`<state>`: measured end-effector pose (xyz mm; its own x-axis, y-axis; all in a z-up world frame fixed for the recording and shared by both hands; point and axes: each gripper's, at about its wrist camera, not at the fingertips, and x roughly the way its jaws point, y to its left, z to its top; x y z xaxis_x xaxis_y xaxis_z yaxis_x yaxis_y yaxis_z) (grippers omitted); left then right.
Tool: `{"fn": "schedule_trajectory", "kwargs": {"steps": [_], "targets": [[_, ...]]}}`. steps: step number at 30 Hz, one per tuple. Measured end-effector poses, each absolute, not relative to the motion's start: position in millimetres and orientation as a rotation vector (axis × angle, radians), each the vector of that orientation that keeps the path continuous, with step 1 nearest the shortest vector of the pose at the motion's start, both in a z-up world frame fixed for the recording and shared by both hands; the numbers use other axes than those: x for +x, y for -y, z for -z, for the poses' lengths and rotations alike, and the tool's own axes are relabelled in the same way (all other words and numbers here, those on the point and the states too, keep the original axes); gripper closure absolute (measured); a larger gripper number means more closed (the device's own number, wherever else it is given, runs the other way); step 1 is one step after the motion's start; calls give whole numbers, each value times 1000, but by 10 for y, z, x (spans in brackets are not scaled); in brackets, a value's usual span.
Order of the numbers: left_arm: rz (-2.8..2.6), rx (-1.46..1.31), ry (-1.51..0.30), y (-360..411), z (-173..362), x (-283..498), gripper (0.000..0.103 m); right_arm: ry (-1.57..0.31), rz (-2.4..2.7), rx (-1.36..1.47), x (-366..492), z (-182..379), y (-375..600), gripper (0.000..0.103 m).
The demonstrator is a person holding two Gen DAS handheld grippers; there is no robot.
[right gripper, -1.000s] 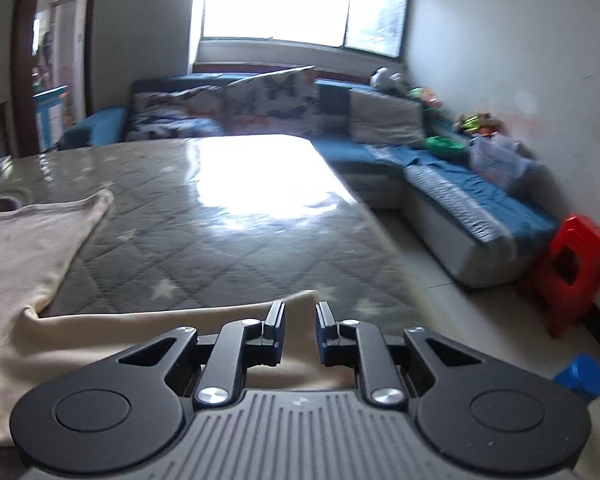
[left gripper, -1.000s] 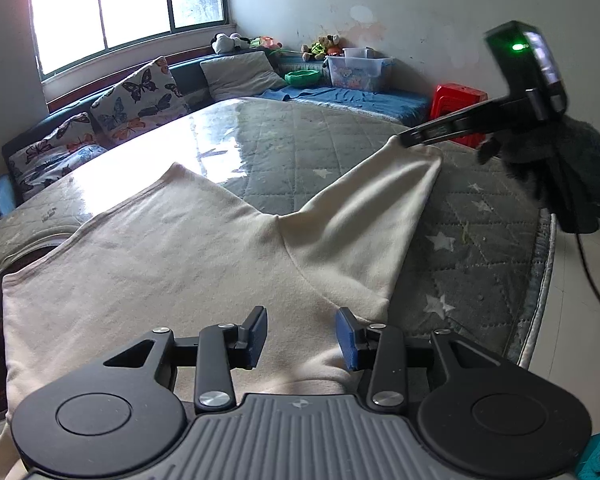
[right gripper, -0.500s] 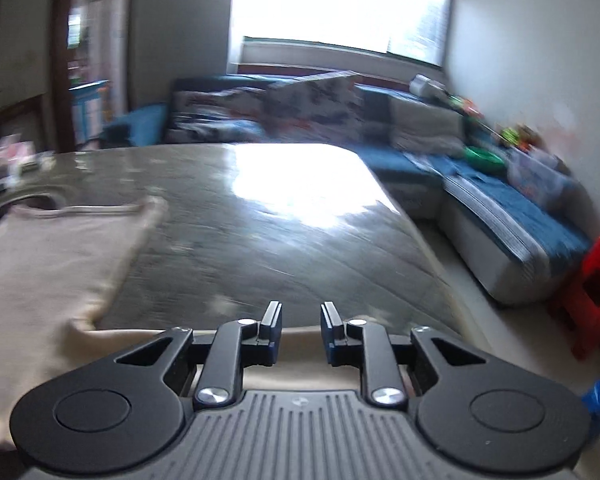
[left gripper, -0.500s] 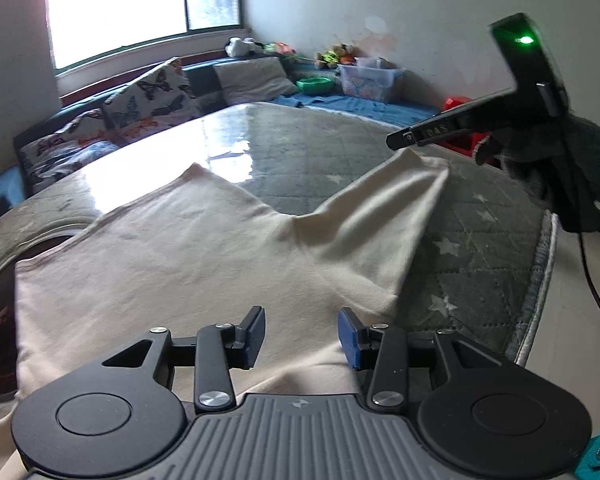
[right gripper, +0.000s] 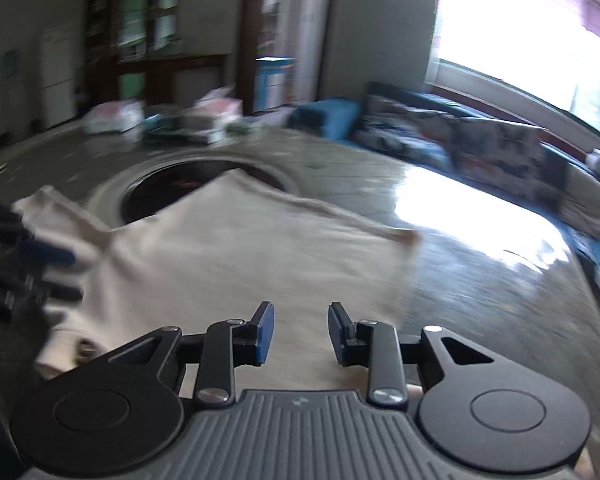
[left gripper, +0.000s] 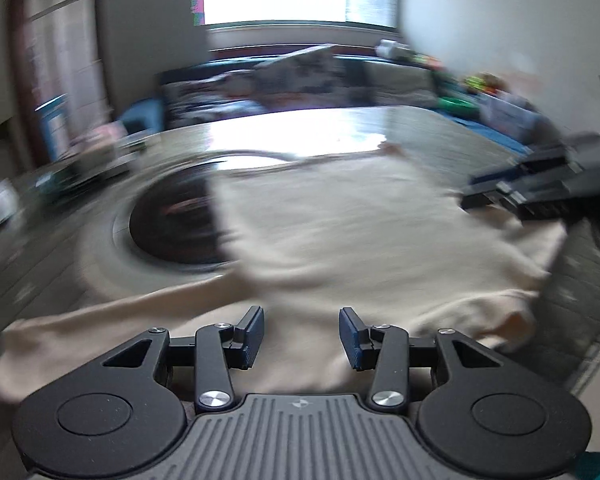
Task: Fold clothes
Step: 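Grasp the sweatshirt hem edge with the left gripper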
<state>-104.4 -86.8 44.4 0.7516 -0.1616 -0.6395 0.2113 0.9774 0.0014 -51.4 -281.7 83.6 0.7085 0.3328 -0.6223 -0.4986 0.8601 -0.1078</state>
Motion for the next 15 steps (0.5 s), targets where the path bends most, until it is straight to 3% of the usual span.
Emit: {"fn": "schedule_trajectory", "kwargs": {"steps": [13, 15], "targets": [[-232, -15, -716, -455, -382, -824, 60, -676, -642, -375, -649, -672, 2292, 68], [-224, -4, -733, -511, -342, -725, 70, -685, -644, -378, -646, -647, 2270, 68]]}}
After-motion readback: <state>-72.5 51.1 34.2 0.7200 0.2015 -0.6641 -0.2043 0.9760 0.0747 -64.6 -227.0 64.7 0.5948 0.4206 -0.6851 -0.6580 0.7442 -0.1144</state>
